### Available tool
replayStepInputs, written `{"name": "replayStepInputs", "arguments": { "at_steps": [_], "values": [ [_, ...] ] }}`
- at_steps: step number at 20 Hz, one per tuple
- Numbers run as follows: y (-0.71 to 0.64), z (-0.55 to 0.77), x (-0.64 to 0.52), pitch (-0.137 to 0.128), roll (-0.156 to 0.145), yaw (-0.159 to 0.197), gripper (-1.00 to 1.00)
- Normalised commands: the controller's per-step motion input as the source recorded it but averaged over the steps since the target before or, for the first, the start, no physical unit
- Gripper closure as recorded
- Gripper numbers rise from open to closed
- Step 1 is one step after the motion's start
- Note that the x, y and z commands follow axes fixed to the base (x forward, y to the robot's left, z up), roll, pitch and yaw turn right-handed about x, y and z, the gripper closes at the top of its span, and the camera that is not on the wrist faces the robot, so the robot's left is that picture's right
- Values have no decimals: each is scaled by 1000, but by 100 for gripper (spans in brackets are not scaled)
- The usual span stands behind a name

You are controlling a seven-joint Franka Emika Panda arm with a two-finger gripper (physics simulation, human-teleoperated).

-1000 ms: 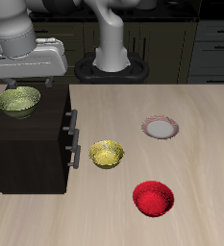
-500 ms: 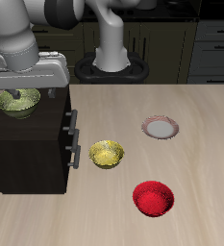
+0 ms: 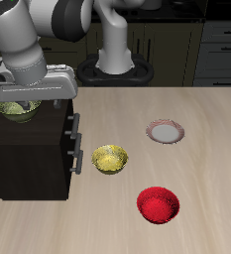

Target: Place the green bowl on the plate

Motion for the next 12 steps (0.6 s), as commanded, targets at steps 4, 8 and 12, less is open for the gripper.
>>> {"name": "replayStepInputs", "arguments": {
  "at_steps": [4, 8, 12],
  "values": [
    [-1, -34, -40, 2, 9, -4, 100],
    [-61, -17, -50, 6, -7, 16, 100],
    [86, 216, -136, -25, 3, 12, 100]
  ]
}}
